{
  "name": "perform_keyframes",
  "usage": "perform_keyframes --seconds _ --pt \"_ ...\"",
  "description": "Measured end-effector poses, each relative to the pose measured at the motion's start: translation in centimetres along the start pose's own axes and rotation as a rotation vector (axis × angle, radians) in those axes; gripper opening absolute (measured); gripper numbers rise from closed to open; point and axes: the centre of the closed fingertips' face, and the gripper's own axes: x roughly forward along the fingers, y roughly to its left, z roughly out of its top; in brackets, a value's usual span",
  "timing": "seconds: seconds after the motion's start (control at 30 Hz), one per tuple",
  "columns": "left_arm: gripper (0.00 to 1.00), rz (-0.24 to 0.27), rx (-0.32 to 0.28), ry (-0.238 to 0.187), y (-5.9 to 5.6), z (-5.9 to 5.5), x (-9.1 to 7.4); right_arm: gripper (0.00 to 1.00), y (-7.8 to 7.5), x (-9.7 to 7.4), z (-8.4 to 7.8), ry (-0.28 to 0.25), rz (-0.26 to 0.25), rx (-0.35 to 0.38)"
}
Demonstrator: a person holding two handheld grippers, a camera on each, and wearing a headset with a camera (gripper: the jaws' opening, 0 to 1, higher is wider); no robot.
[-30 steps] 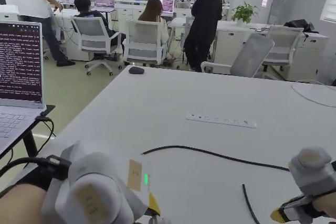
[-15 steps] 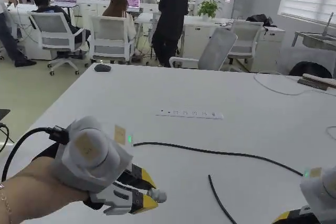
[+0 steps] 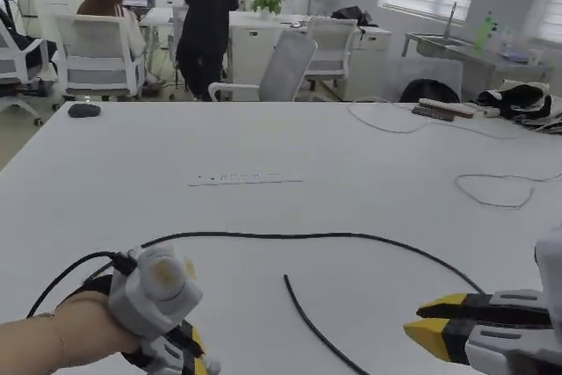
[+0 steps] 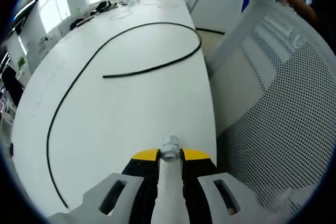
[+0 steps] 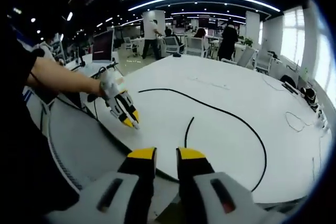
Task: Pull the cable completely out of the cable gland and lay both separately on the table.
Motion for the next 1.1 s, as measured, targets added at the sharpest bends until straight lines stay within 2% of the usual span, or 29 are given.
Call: perform_keyframes --seconds 0.07,0.17,0.27,0.3,0.33,0.37,0.4,0.47,0.5,0.57,0.63,0.67,0.7,0.77,0.8,0.9,0.97,1.0,1.07,1.1 --pt "0.16 -0.001 -0.006 0.0 0.2 -0.3 0.5 0.15 -0.3 -0.5 0.4 -0.002 -0.032 -0.041" --pt "0.16 -0.006 -0.028 0.024 0.4 -1.3 1.3 0.15 -0.2 -0.7 0.6 -0.003 -0.031 -0.032" --pt "0.16 -0.003 -0.035 0.011 0.4 -1.7 1.6 0.14 -0.3 -0.6 0.7 0.0 -0.037 -0.039" --pt "0.16 -0.011 -0.05 0.028 0.3 -2.3 1.6 0.15 -0.4 -0.6 0.7 0.006 -0.041 -0.045" --pt "0.16 -0.014 -0.032 -0.026 0.3 -1.4 1.6 0.15 -0.4 -0.5 0.6 0.015 -0.045 -0.054" --pt "0.16 -0.012 -0.045 0.001 0.3 -2.0 1.3 0.15 -0.4 -0.4 0.6 0.019 -0.045 -0.061" --pt "0.17 -0.011 -0.05 0.005 0.3 -2.0 1.2 0.15 -0.4 -0.4 0.6 0.02 -0.043 -0.062" --pt "0.18 0.018 0.011 0.047 0.7 -2.5 0.8 0.16 -0.3 0.0 0.5 0.03 -0.03 -0.062" --pt "0.21 0.02 0.022 0.048 0.7 -2.6 0.7 0.16 -0.2 0.2 0.5 0.035 -0.023 -0.064" --pt "0.35 -0.001 0.002 0.013 0.2 -2.4 -0.1 0.17 0.1 0.7 0.0 0.069 0.004 -0.074" --pt "0.38 0.011 -0.042 0.01 0.2 -2.6 -1.3 0.17 0.4 1.3 -1.2 0.133 0.039 -0.073" --pt "0.38 0.027 -0.043 0.008 0.2 -2.6 -2.0 0.18 0.5 1.7 -1.4 0.142 0.046 -0.075" --pt "0.38 0.073 -0.054 -0.011 0.7 -2.3 -3.1 0.19 0.6 2.1 -1.7 0.159 0.061 -0.073" --pt "0.43 0.103 -0.095 -0.047 0.7 -1.6 -4.7 0.2 0.9 2.7 -2.1 0.177 0.082 -0.069" --pt "0.46 0.128 -0.131 -0.07 0.6 -1.0 -6.1 0.21 1.2 3.1 -2.4 0.188 0.097 -0.072" --pt "0.49 0.158 -0.182 -0.125 -0.2 0.1 -9.4 0.21 1.8 4.1 -3.0 0.214 0.129 -0.074" --pt "0.49 0.128 -0.249 -0.18 -1.7 1.1 -11.7 0.22 2.1 4.6 -3.3 0.223 0.148 -0.072" --pt "0.46 0.092 -0.291 -0.22 -2.7 1.8 -12.7 0.22 2.2 4.8 -3.4 0.23 0.158 -0.071" --pt "0.41 0.086 -0.315 -0.327 -3.8 3.5 -15.0 0.21 2.3 5.1 -3.5 0.231 0.154 -0.082" --pt "0.41 0.066 -0.355 -0.367 -5.0 4.1 -16.4 0.2 2.2 5.3 -3.5 0.23 0.148 -0.087"
